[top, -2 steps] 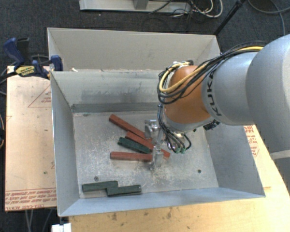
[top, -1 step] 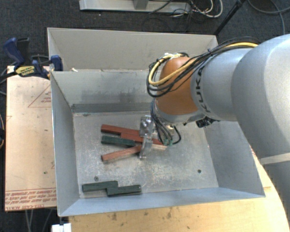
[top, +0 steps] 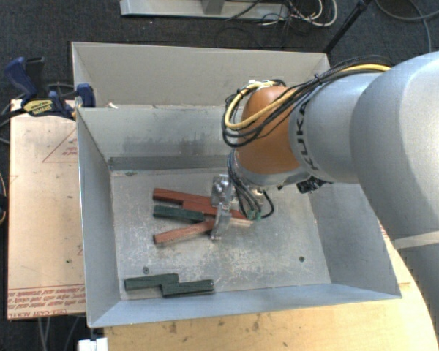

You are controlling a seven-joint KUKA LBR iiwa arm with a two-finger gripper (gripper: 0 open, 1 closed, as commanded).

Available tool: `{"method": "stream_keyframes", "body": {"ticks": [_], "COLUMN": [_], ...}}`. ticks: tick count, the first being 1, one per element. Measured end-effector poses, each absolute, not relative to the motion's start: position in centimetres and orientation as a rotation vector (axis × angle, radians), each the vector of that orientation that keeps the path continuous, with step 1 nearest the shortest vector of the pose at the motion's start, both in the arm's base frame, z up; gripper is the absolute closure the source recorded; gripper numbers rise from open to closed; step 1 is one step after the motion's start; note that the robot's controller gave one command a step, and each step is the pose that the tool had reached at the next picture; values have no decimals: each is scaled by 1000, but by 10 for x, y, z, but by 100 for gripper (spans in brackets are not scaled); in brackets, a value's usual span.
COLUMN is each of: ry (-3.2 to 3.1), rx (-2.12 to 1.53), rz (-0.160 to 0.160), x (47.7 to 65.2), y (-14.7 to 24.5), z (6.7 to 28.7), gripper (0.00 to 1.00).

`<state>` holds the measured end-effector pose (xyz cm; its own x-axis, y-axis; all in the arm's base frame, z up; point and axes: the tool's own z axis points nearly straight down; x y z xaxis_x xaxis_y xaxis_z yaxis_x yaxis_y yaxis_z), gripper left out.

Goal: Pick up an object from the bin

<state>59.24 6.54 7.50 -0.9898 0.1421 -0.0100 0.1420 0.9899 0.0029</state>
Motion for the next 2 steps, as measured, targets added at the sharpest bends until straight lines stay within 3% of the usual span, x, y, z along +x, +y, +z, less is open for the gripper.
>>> {"method": "stream_keyframes", "body": {"ticks": [1, 2], "ry": [3127, 3137], "rx": [223, 223], "rz": [3, 0], "x": [591, 589], "y": [65, 65], "z": [78, 96], "gripper": [100, 100]}}
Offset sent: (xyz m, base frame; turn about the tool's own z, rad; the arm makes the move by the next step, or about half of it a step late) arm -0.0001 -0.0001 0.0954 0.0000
